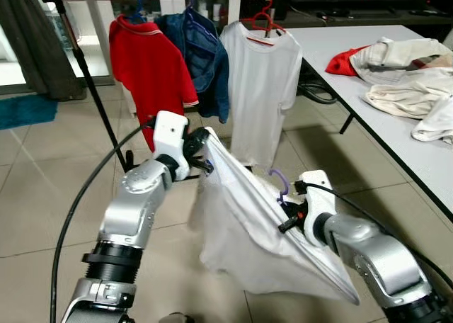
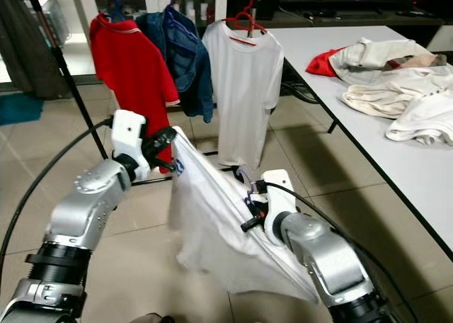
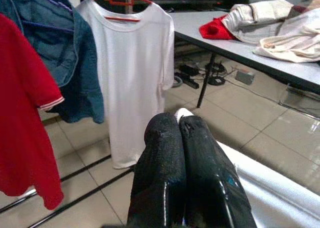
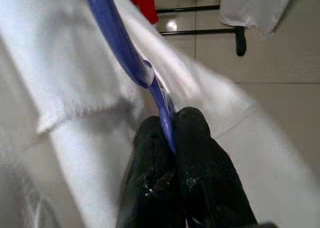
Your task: Hang hanger
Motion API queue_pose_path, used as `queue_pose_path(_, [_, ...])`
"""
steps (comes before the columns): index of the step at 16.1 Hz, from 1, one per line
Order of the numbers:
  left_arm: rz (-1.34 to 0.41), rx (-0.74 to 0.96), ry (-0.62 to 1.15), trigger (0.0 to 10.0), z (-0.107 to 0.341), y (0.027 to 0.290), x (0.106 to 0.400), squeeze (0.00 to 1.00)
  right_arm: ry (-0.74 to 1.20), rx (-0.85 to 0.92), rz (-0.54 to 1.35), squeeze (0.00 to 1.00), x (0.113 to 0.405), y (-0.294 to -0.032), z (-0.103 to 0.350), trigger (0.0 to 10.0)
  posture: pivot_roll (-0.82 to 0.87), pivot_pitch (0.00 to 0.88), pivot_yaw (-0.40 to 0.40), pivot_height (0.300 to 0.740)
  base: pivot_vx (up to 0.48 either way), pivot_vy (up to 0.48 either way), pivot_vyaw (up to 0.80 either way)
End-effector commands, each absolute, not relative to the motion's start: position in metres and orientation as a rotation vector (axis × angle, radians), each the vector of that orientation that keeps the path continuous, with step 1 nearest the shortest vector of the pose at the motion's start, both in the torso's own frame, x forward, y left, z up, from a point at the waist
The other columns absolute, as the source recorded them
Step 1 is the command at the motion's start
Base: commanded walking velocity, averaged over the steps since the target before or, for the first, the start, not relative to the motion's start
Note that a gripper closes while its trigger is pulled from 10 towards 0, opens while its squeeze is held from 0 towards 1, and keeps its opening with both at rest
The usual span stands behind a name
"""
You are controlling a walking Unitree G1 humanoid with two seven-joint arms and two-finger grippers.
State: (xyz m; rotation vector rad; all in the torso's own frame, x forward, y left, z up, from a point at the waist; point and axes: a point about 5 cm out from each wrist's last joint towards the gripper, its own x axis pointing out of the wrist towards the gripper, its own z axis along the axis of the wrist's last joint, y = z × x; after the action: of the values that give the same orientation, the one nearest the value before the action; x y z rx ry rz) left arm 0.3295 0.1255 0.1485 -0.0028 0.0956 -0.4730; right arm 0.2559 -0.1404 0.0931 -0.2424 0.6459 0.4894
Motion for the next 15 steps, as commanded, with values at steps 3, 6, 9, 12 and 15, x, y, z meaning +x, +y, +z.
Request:
queue_pose_path(3, [-0.464, 0.024, 0.063, 0.0, 0.158, 0.126, 0.331, 0.00, 0.599, -0.181, 0.478, 0.00, 0.259, -0.150, 0.110, 10.0, -0.11, 0.028, -0.014, 0.740, 0.000, 0.000, 0.00])
queue_pose_path(6, [-0.481, 0.035, 0.075, 0.0, 0.156, 0.124, 0.330, 0.00, 0.492, -0.033, 0.175, 0.00, 0.283, -0.173, 0.124, 10.0, -0.11, 0.028, -0.009, 0.740, 0.000, 0.000, 0.00])
queue_pose_path(9, [-0.540, 0.042, 0.079, 0.0, 0.155, 0.117, 0.327, 0.00, 0.368, 0.029, -0.097, 0.00, 0.304, -0.190, 0.134, 10.0, -0.11, 0.028, -0.009, 0.740, 0.000, 0.000, 0.00])
queue_pose_path(12, [-0.592, 0.043, 0.076, 0.0, 0.155, 0.107, 0.325, 0.00, 0.190, 0.119, -0.173, 0.00, 0.326, -0.177, 0.165, 10.0, -0.10, 0.020, -0.013, 0.740, 0.000, 0.000, 0.00])
queue_pose_path(15, [-0.616, 0.040, 0.077, 0.0, 0.154, 0.097, 0.325, 0.00, 0.153, 0.093, 0.004, 0.00, 0.338, -0.137, 0.175, 10.0, -0.10, 0.012, -0.019, 0.740, 0.000, 0.000, 0.00])
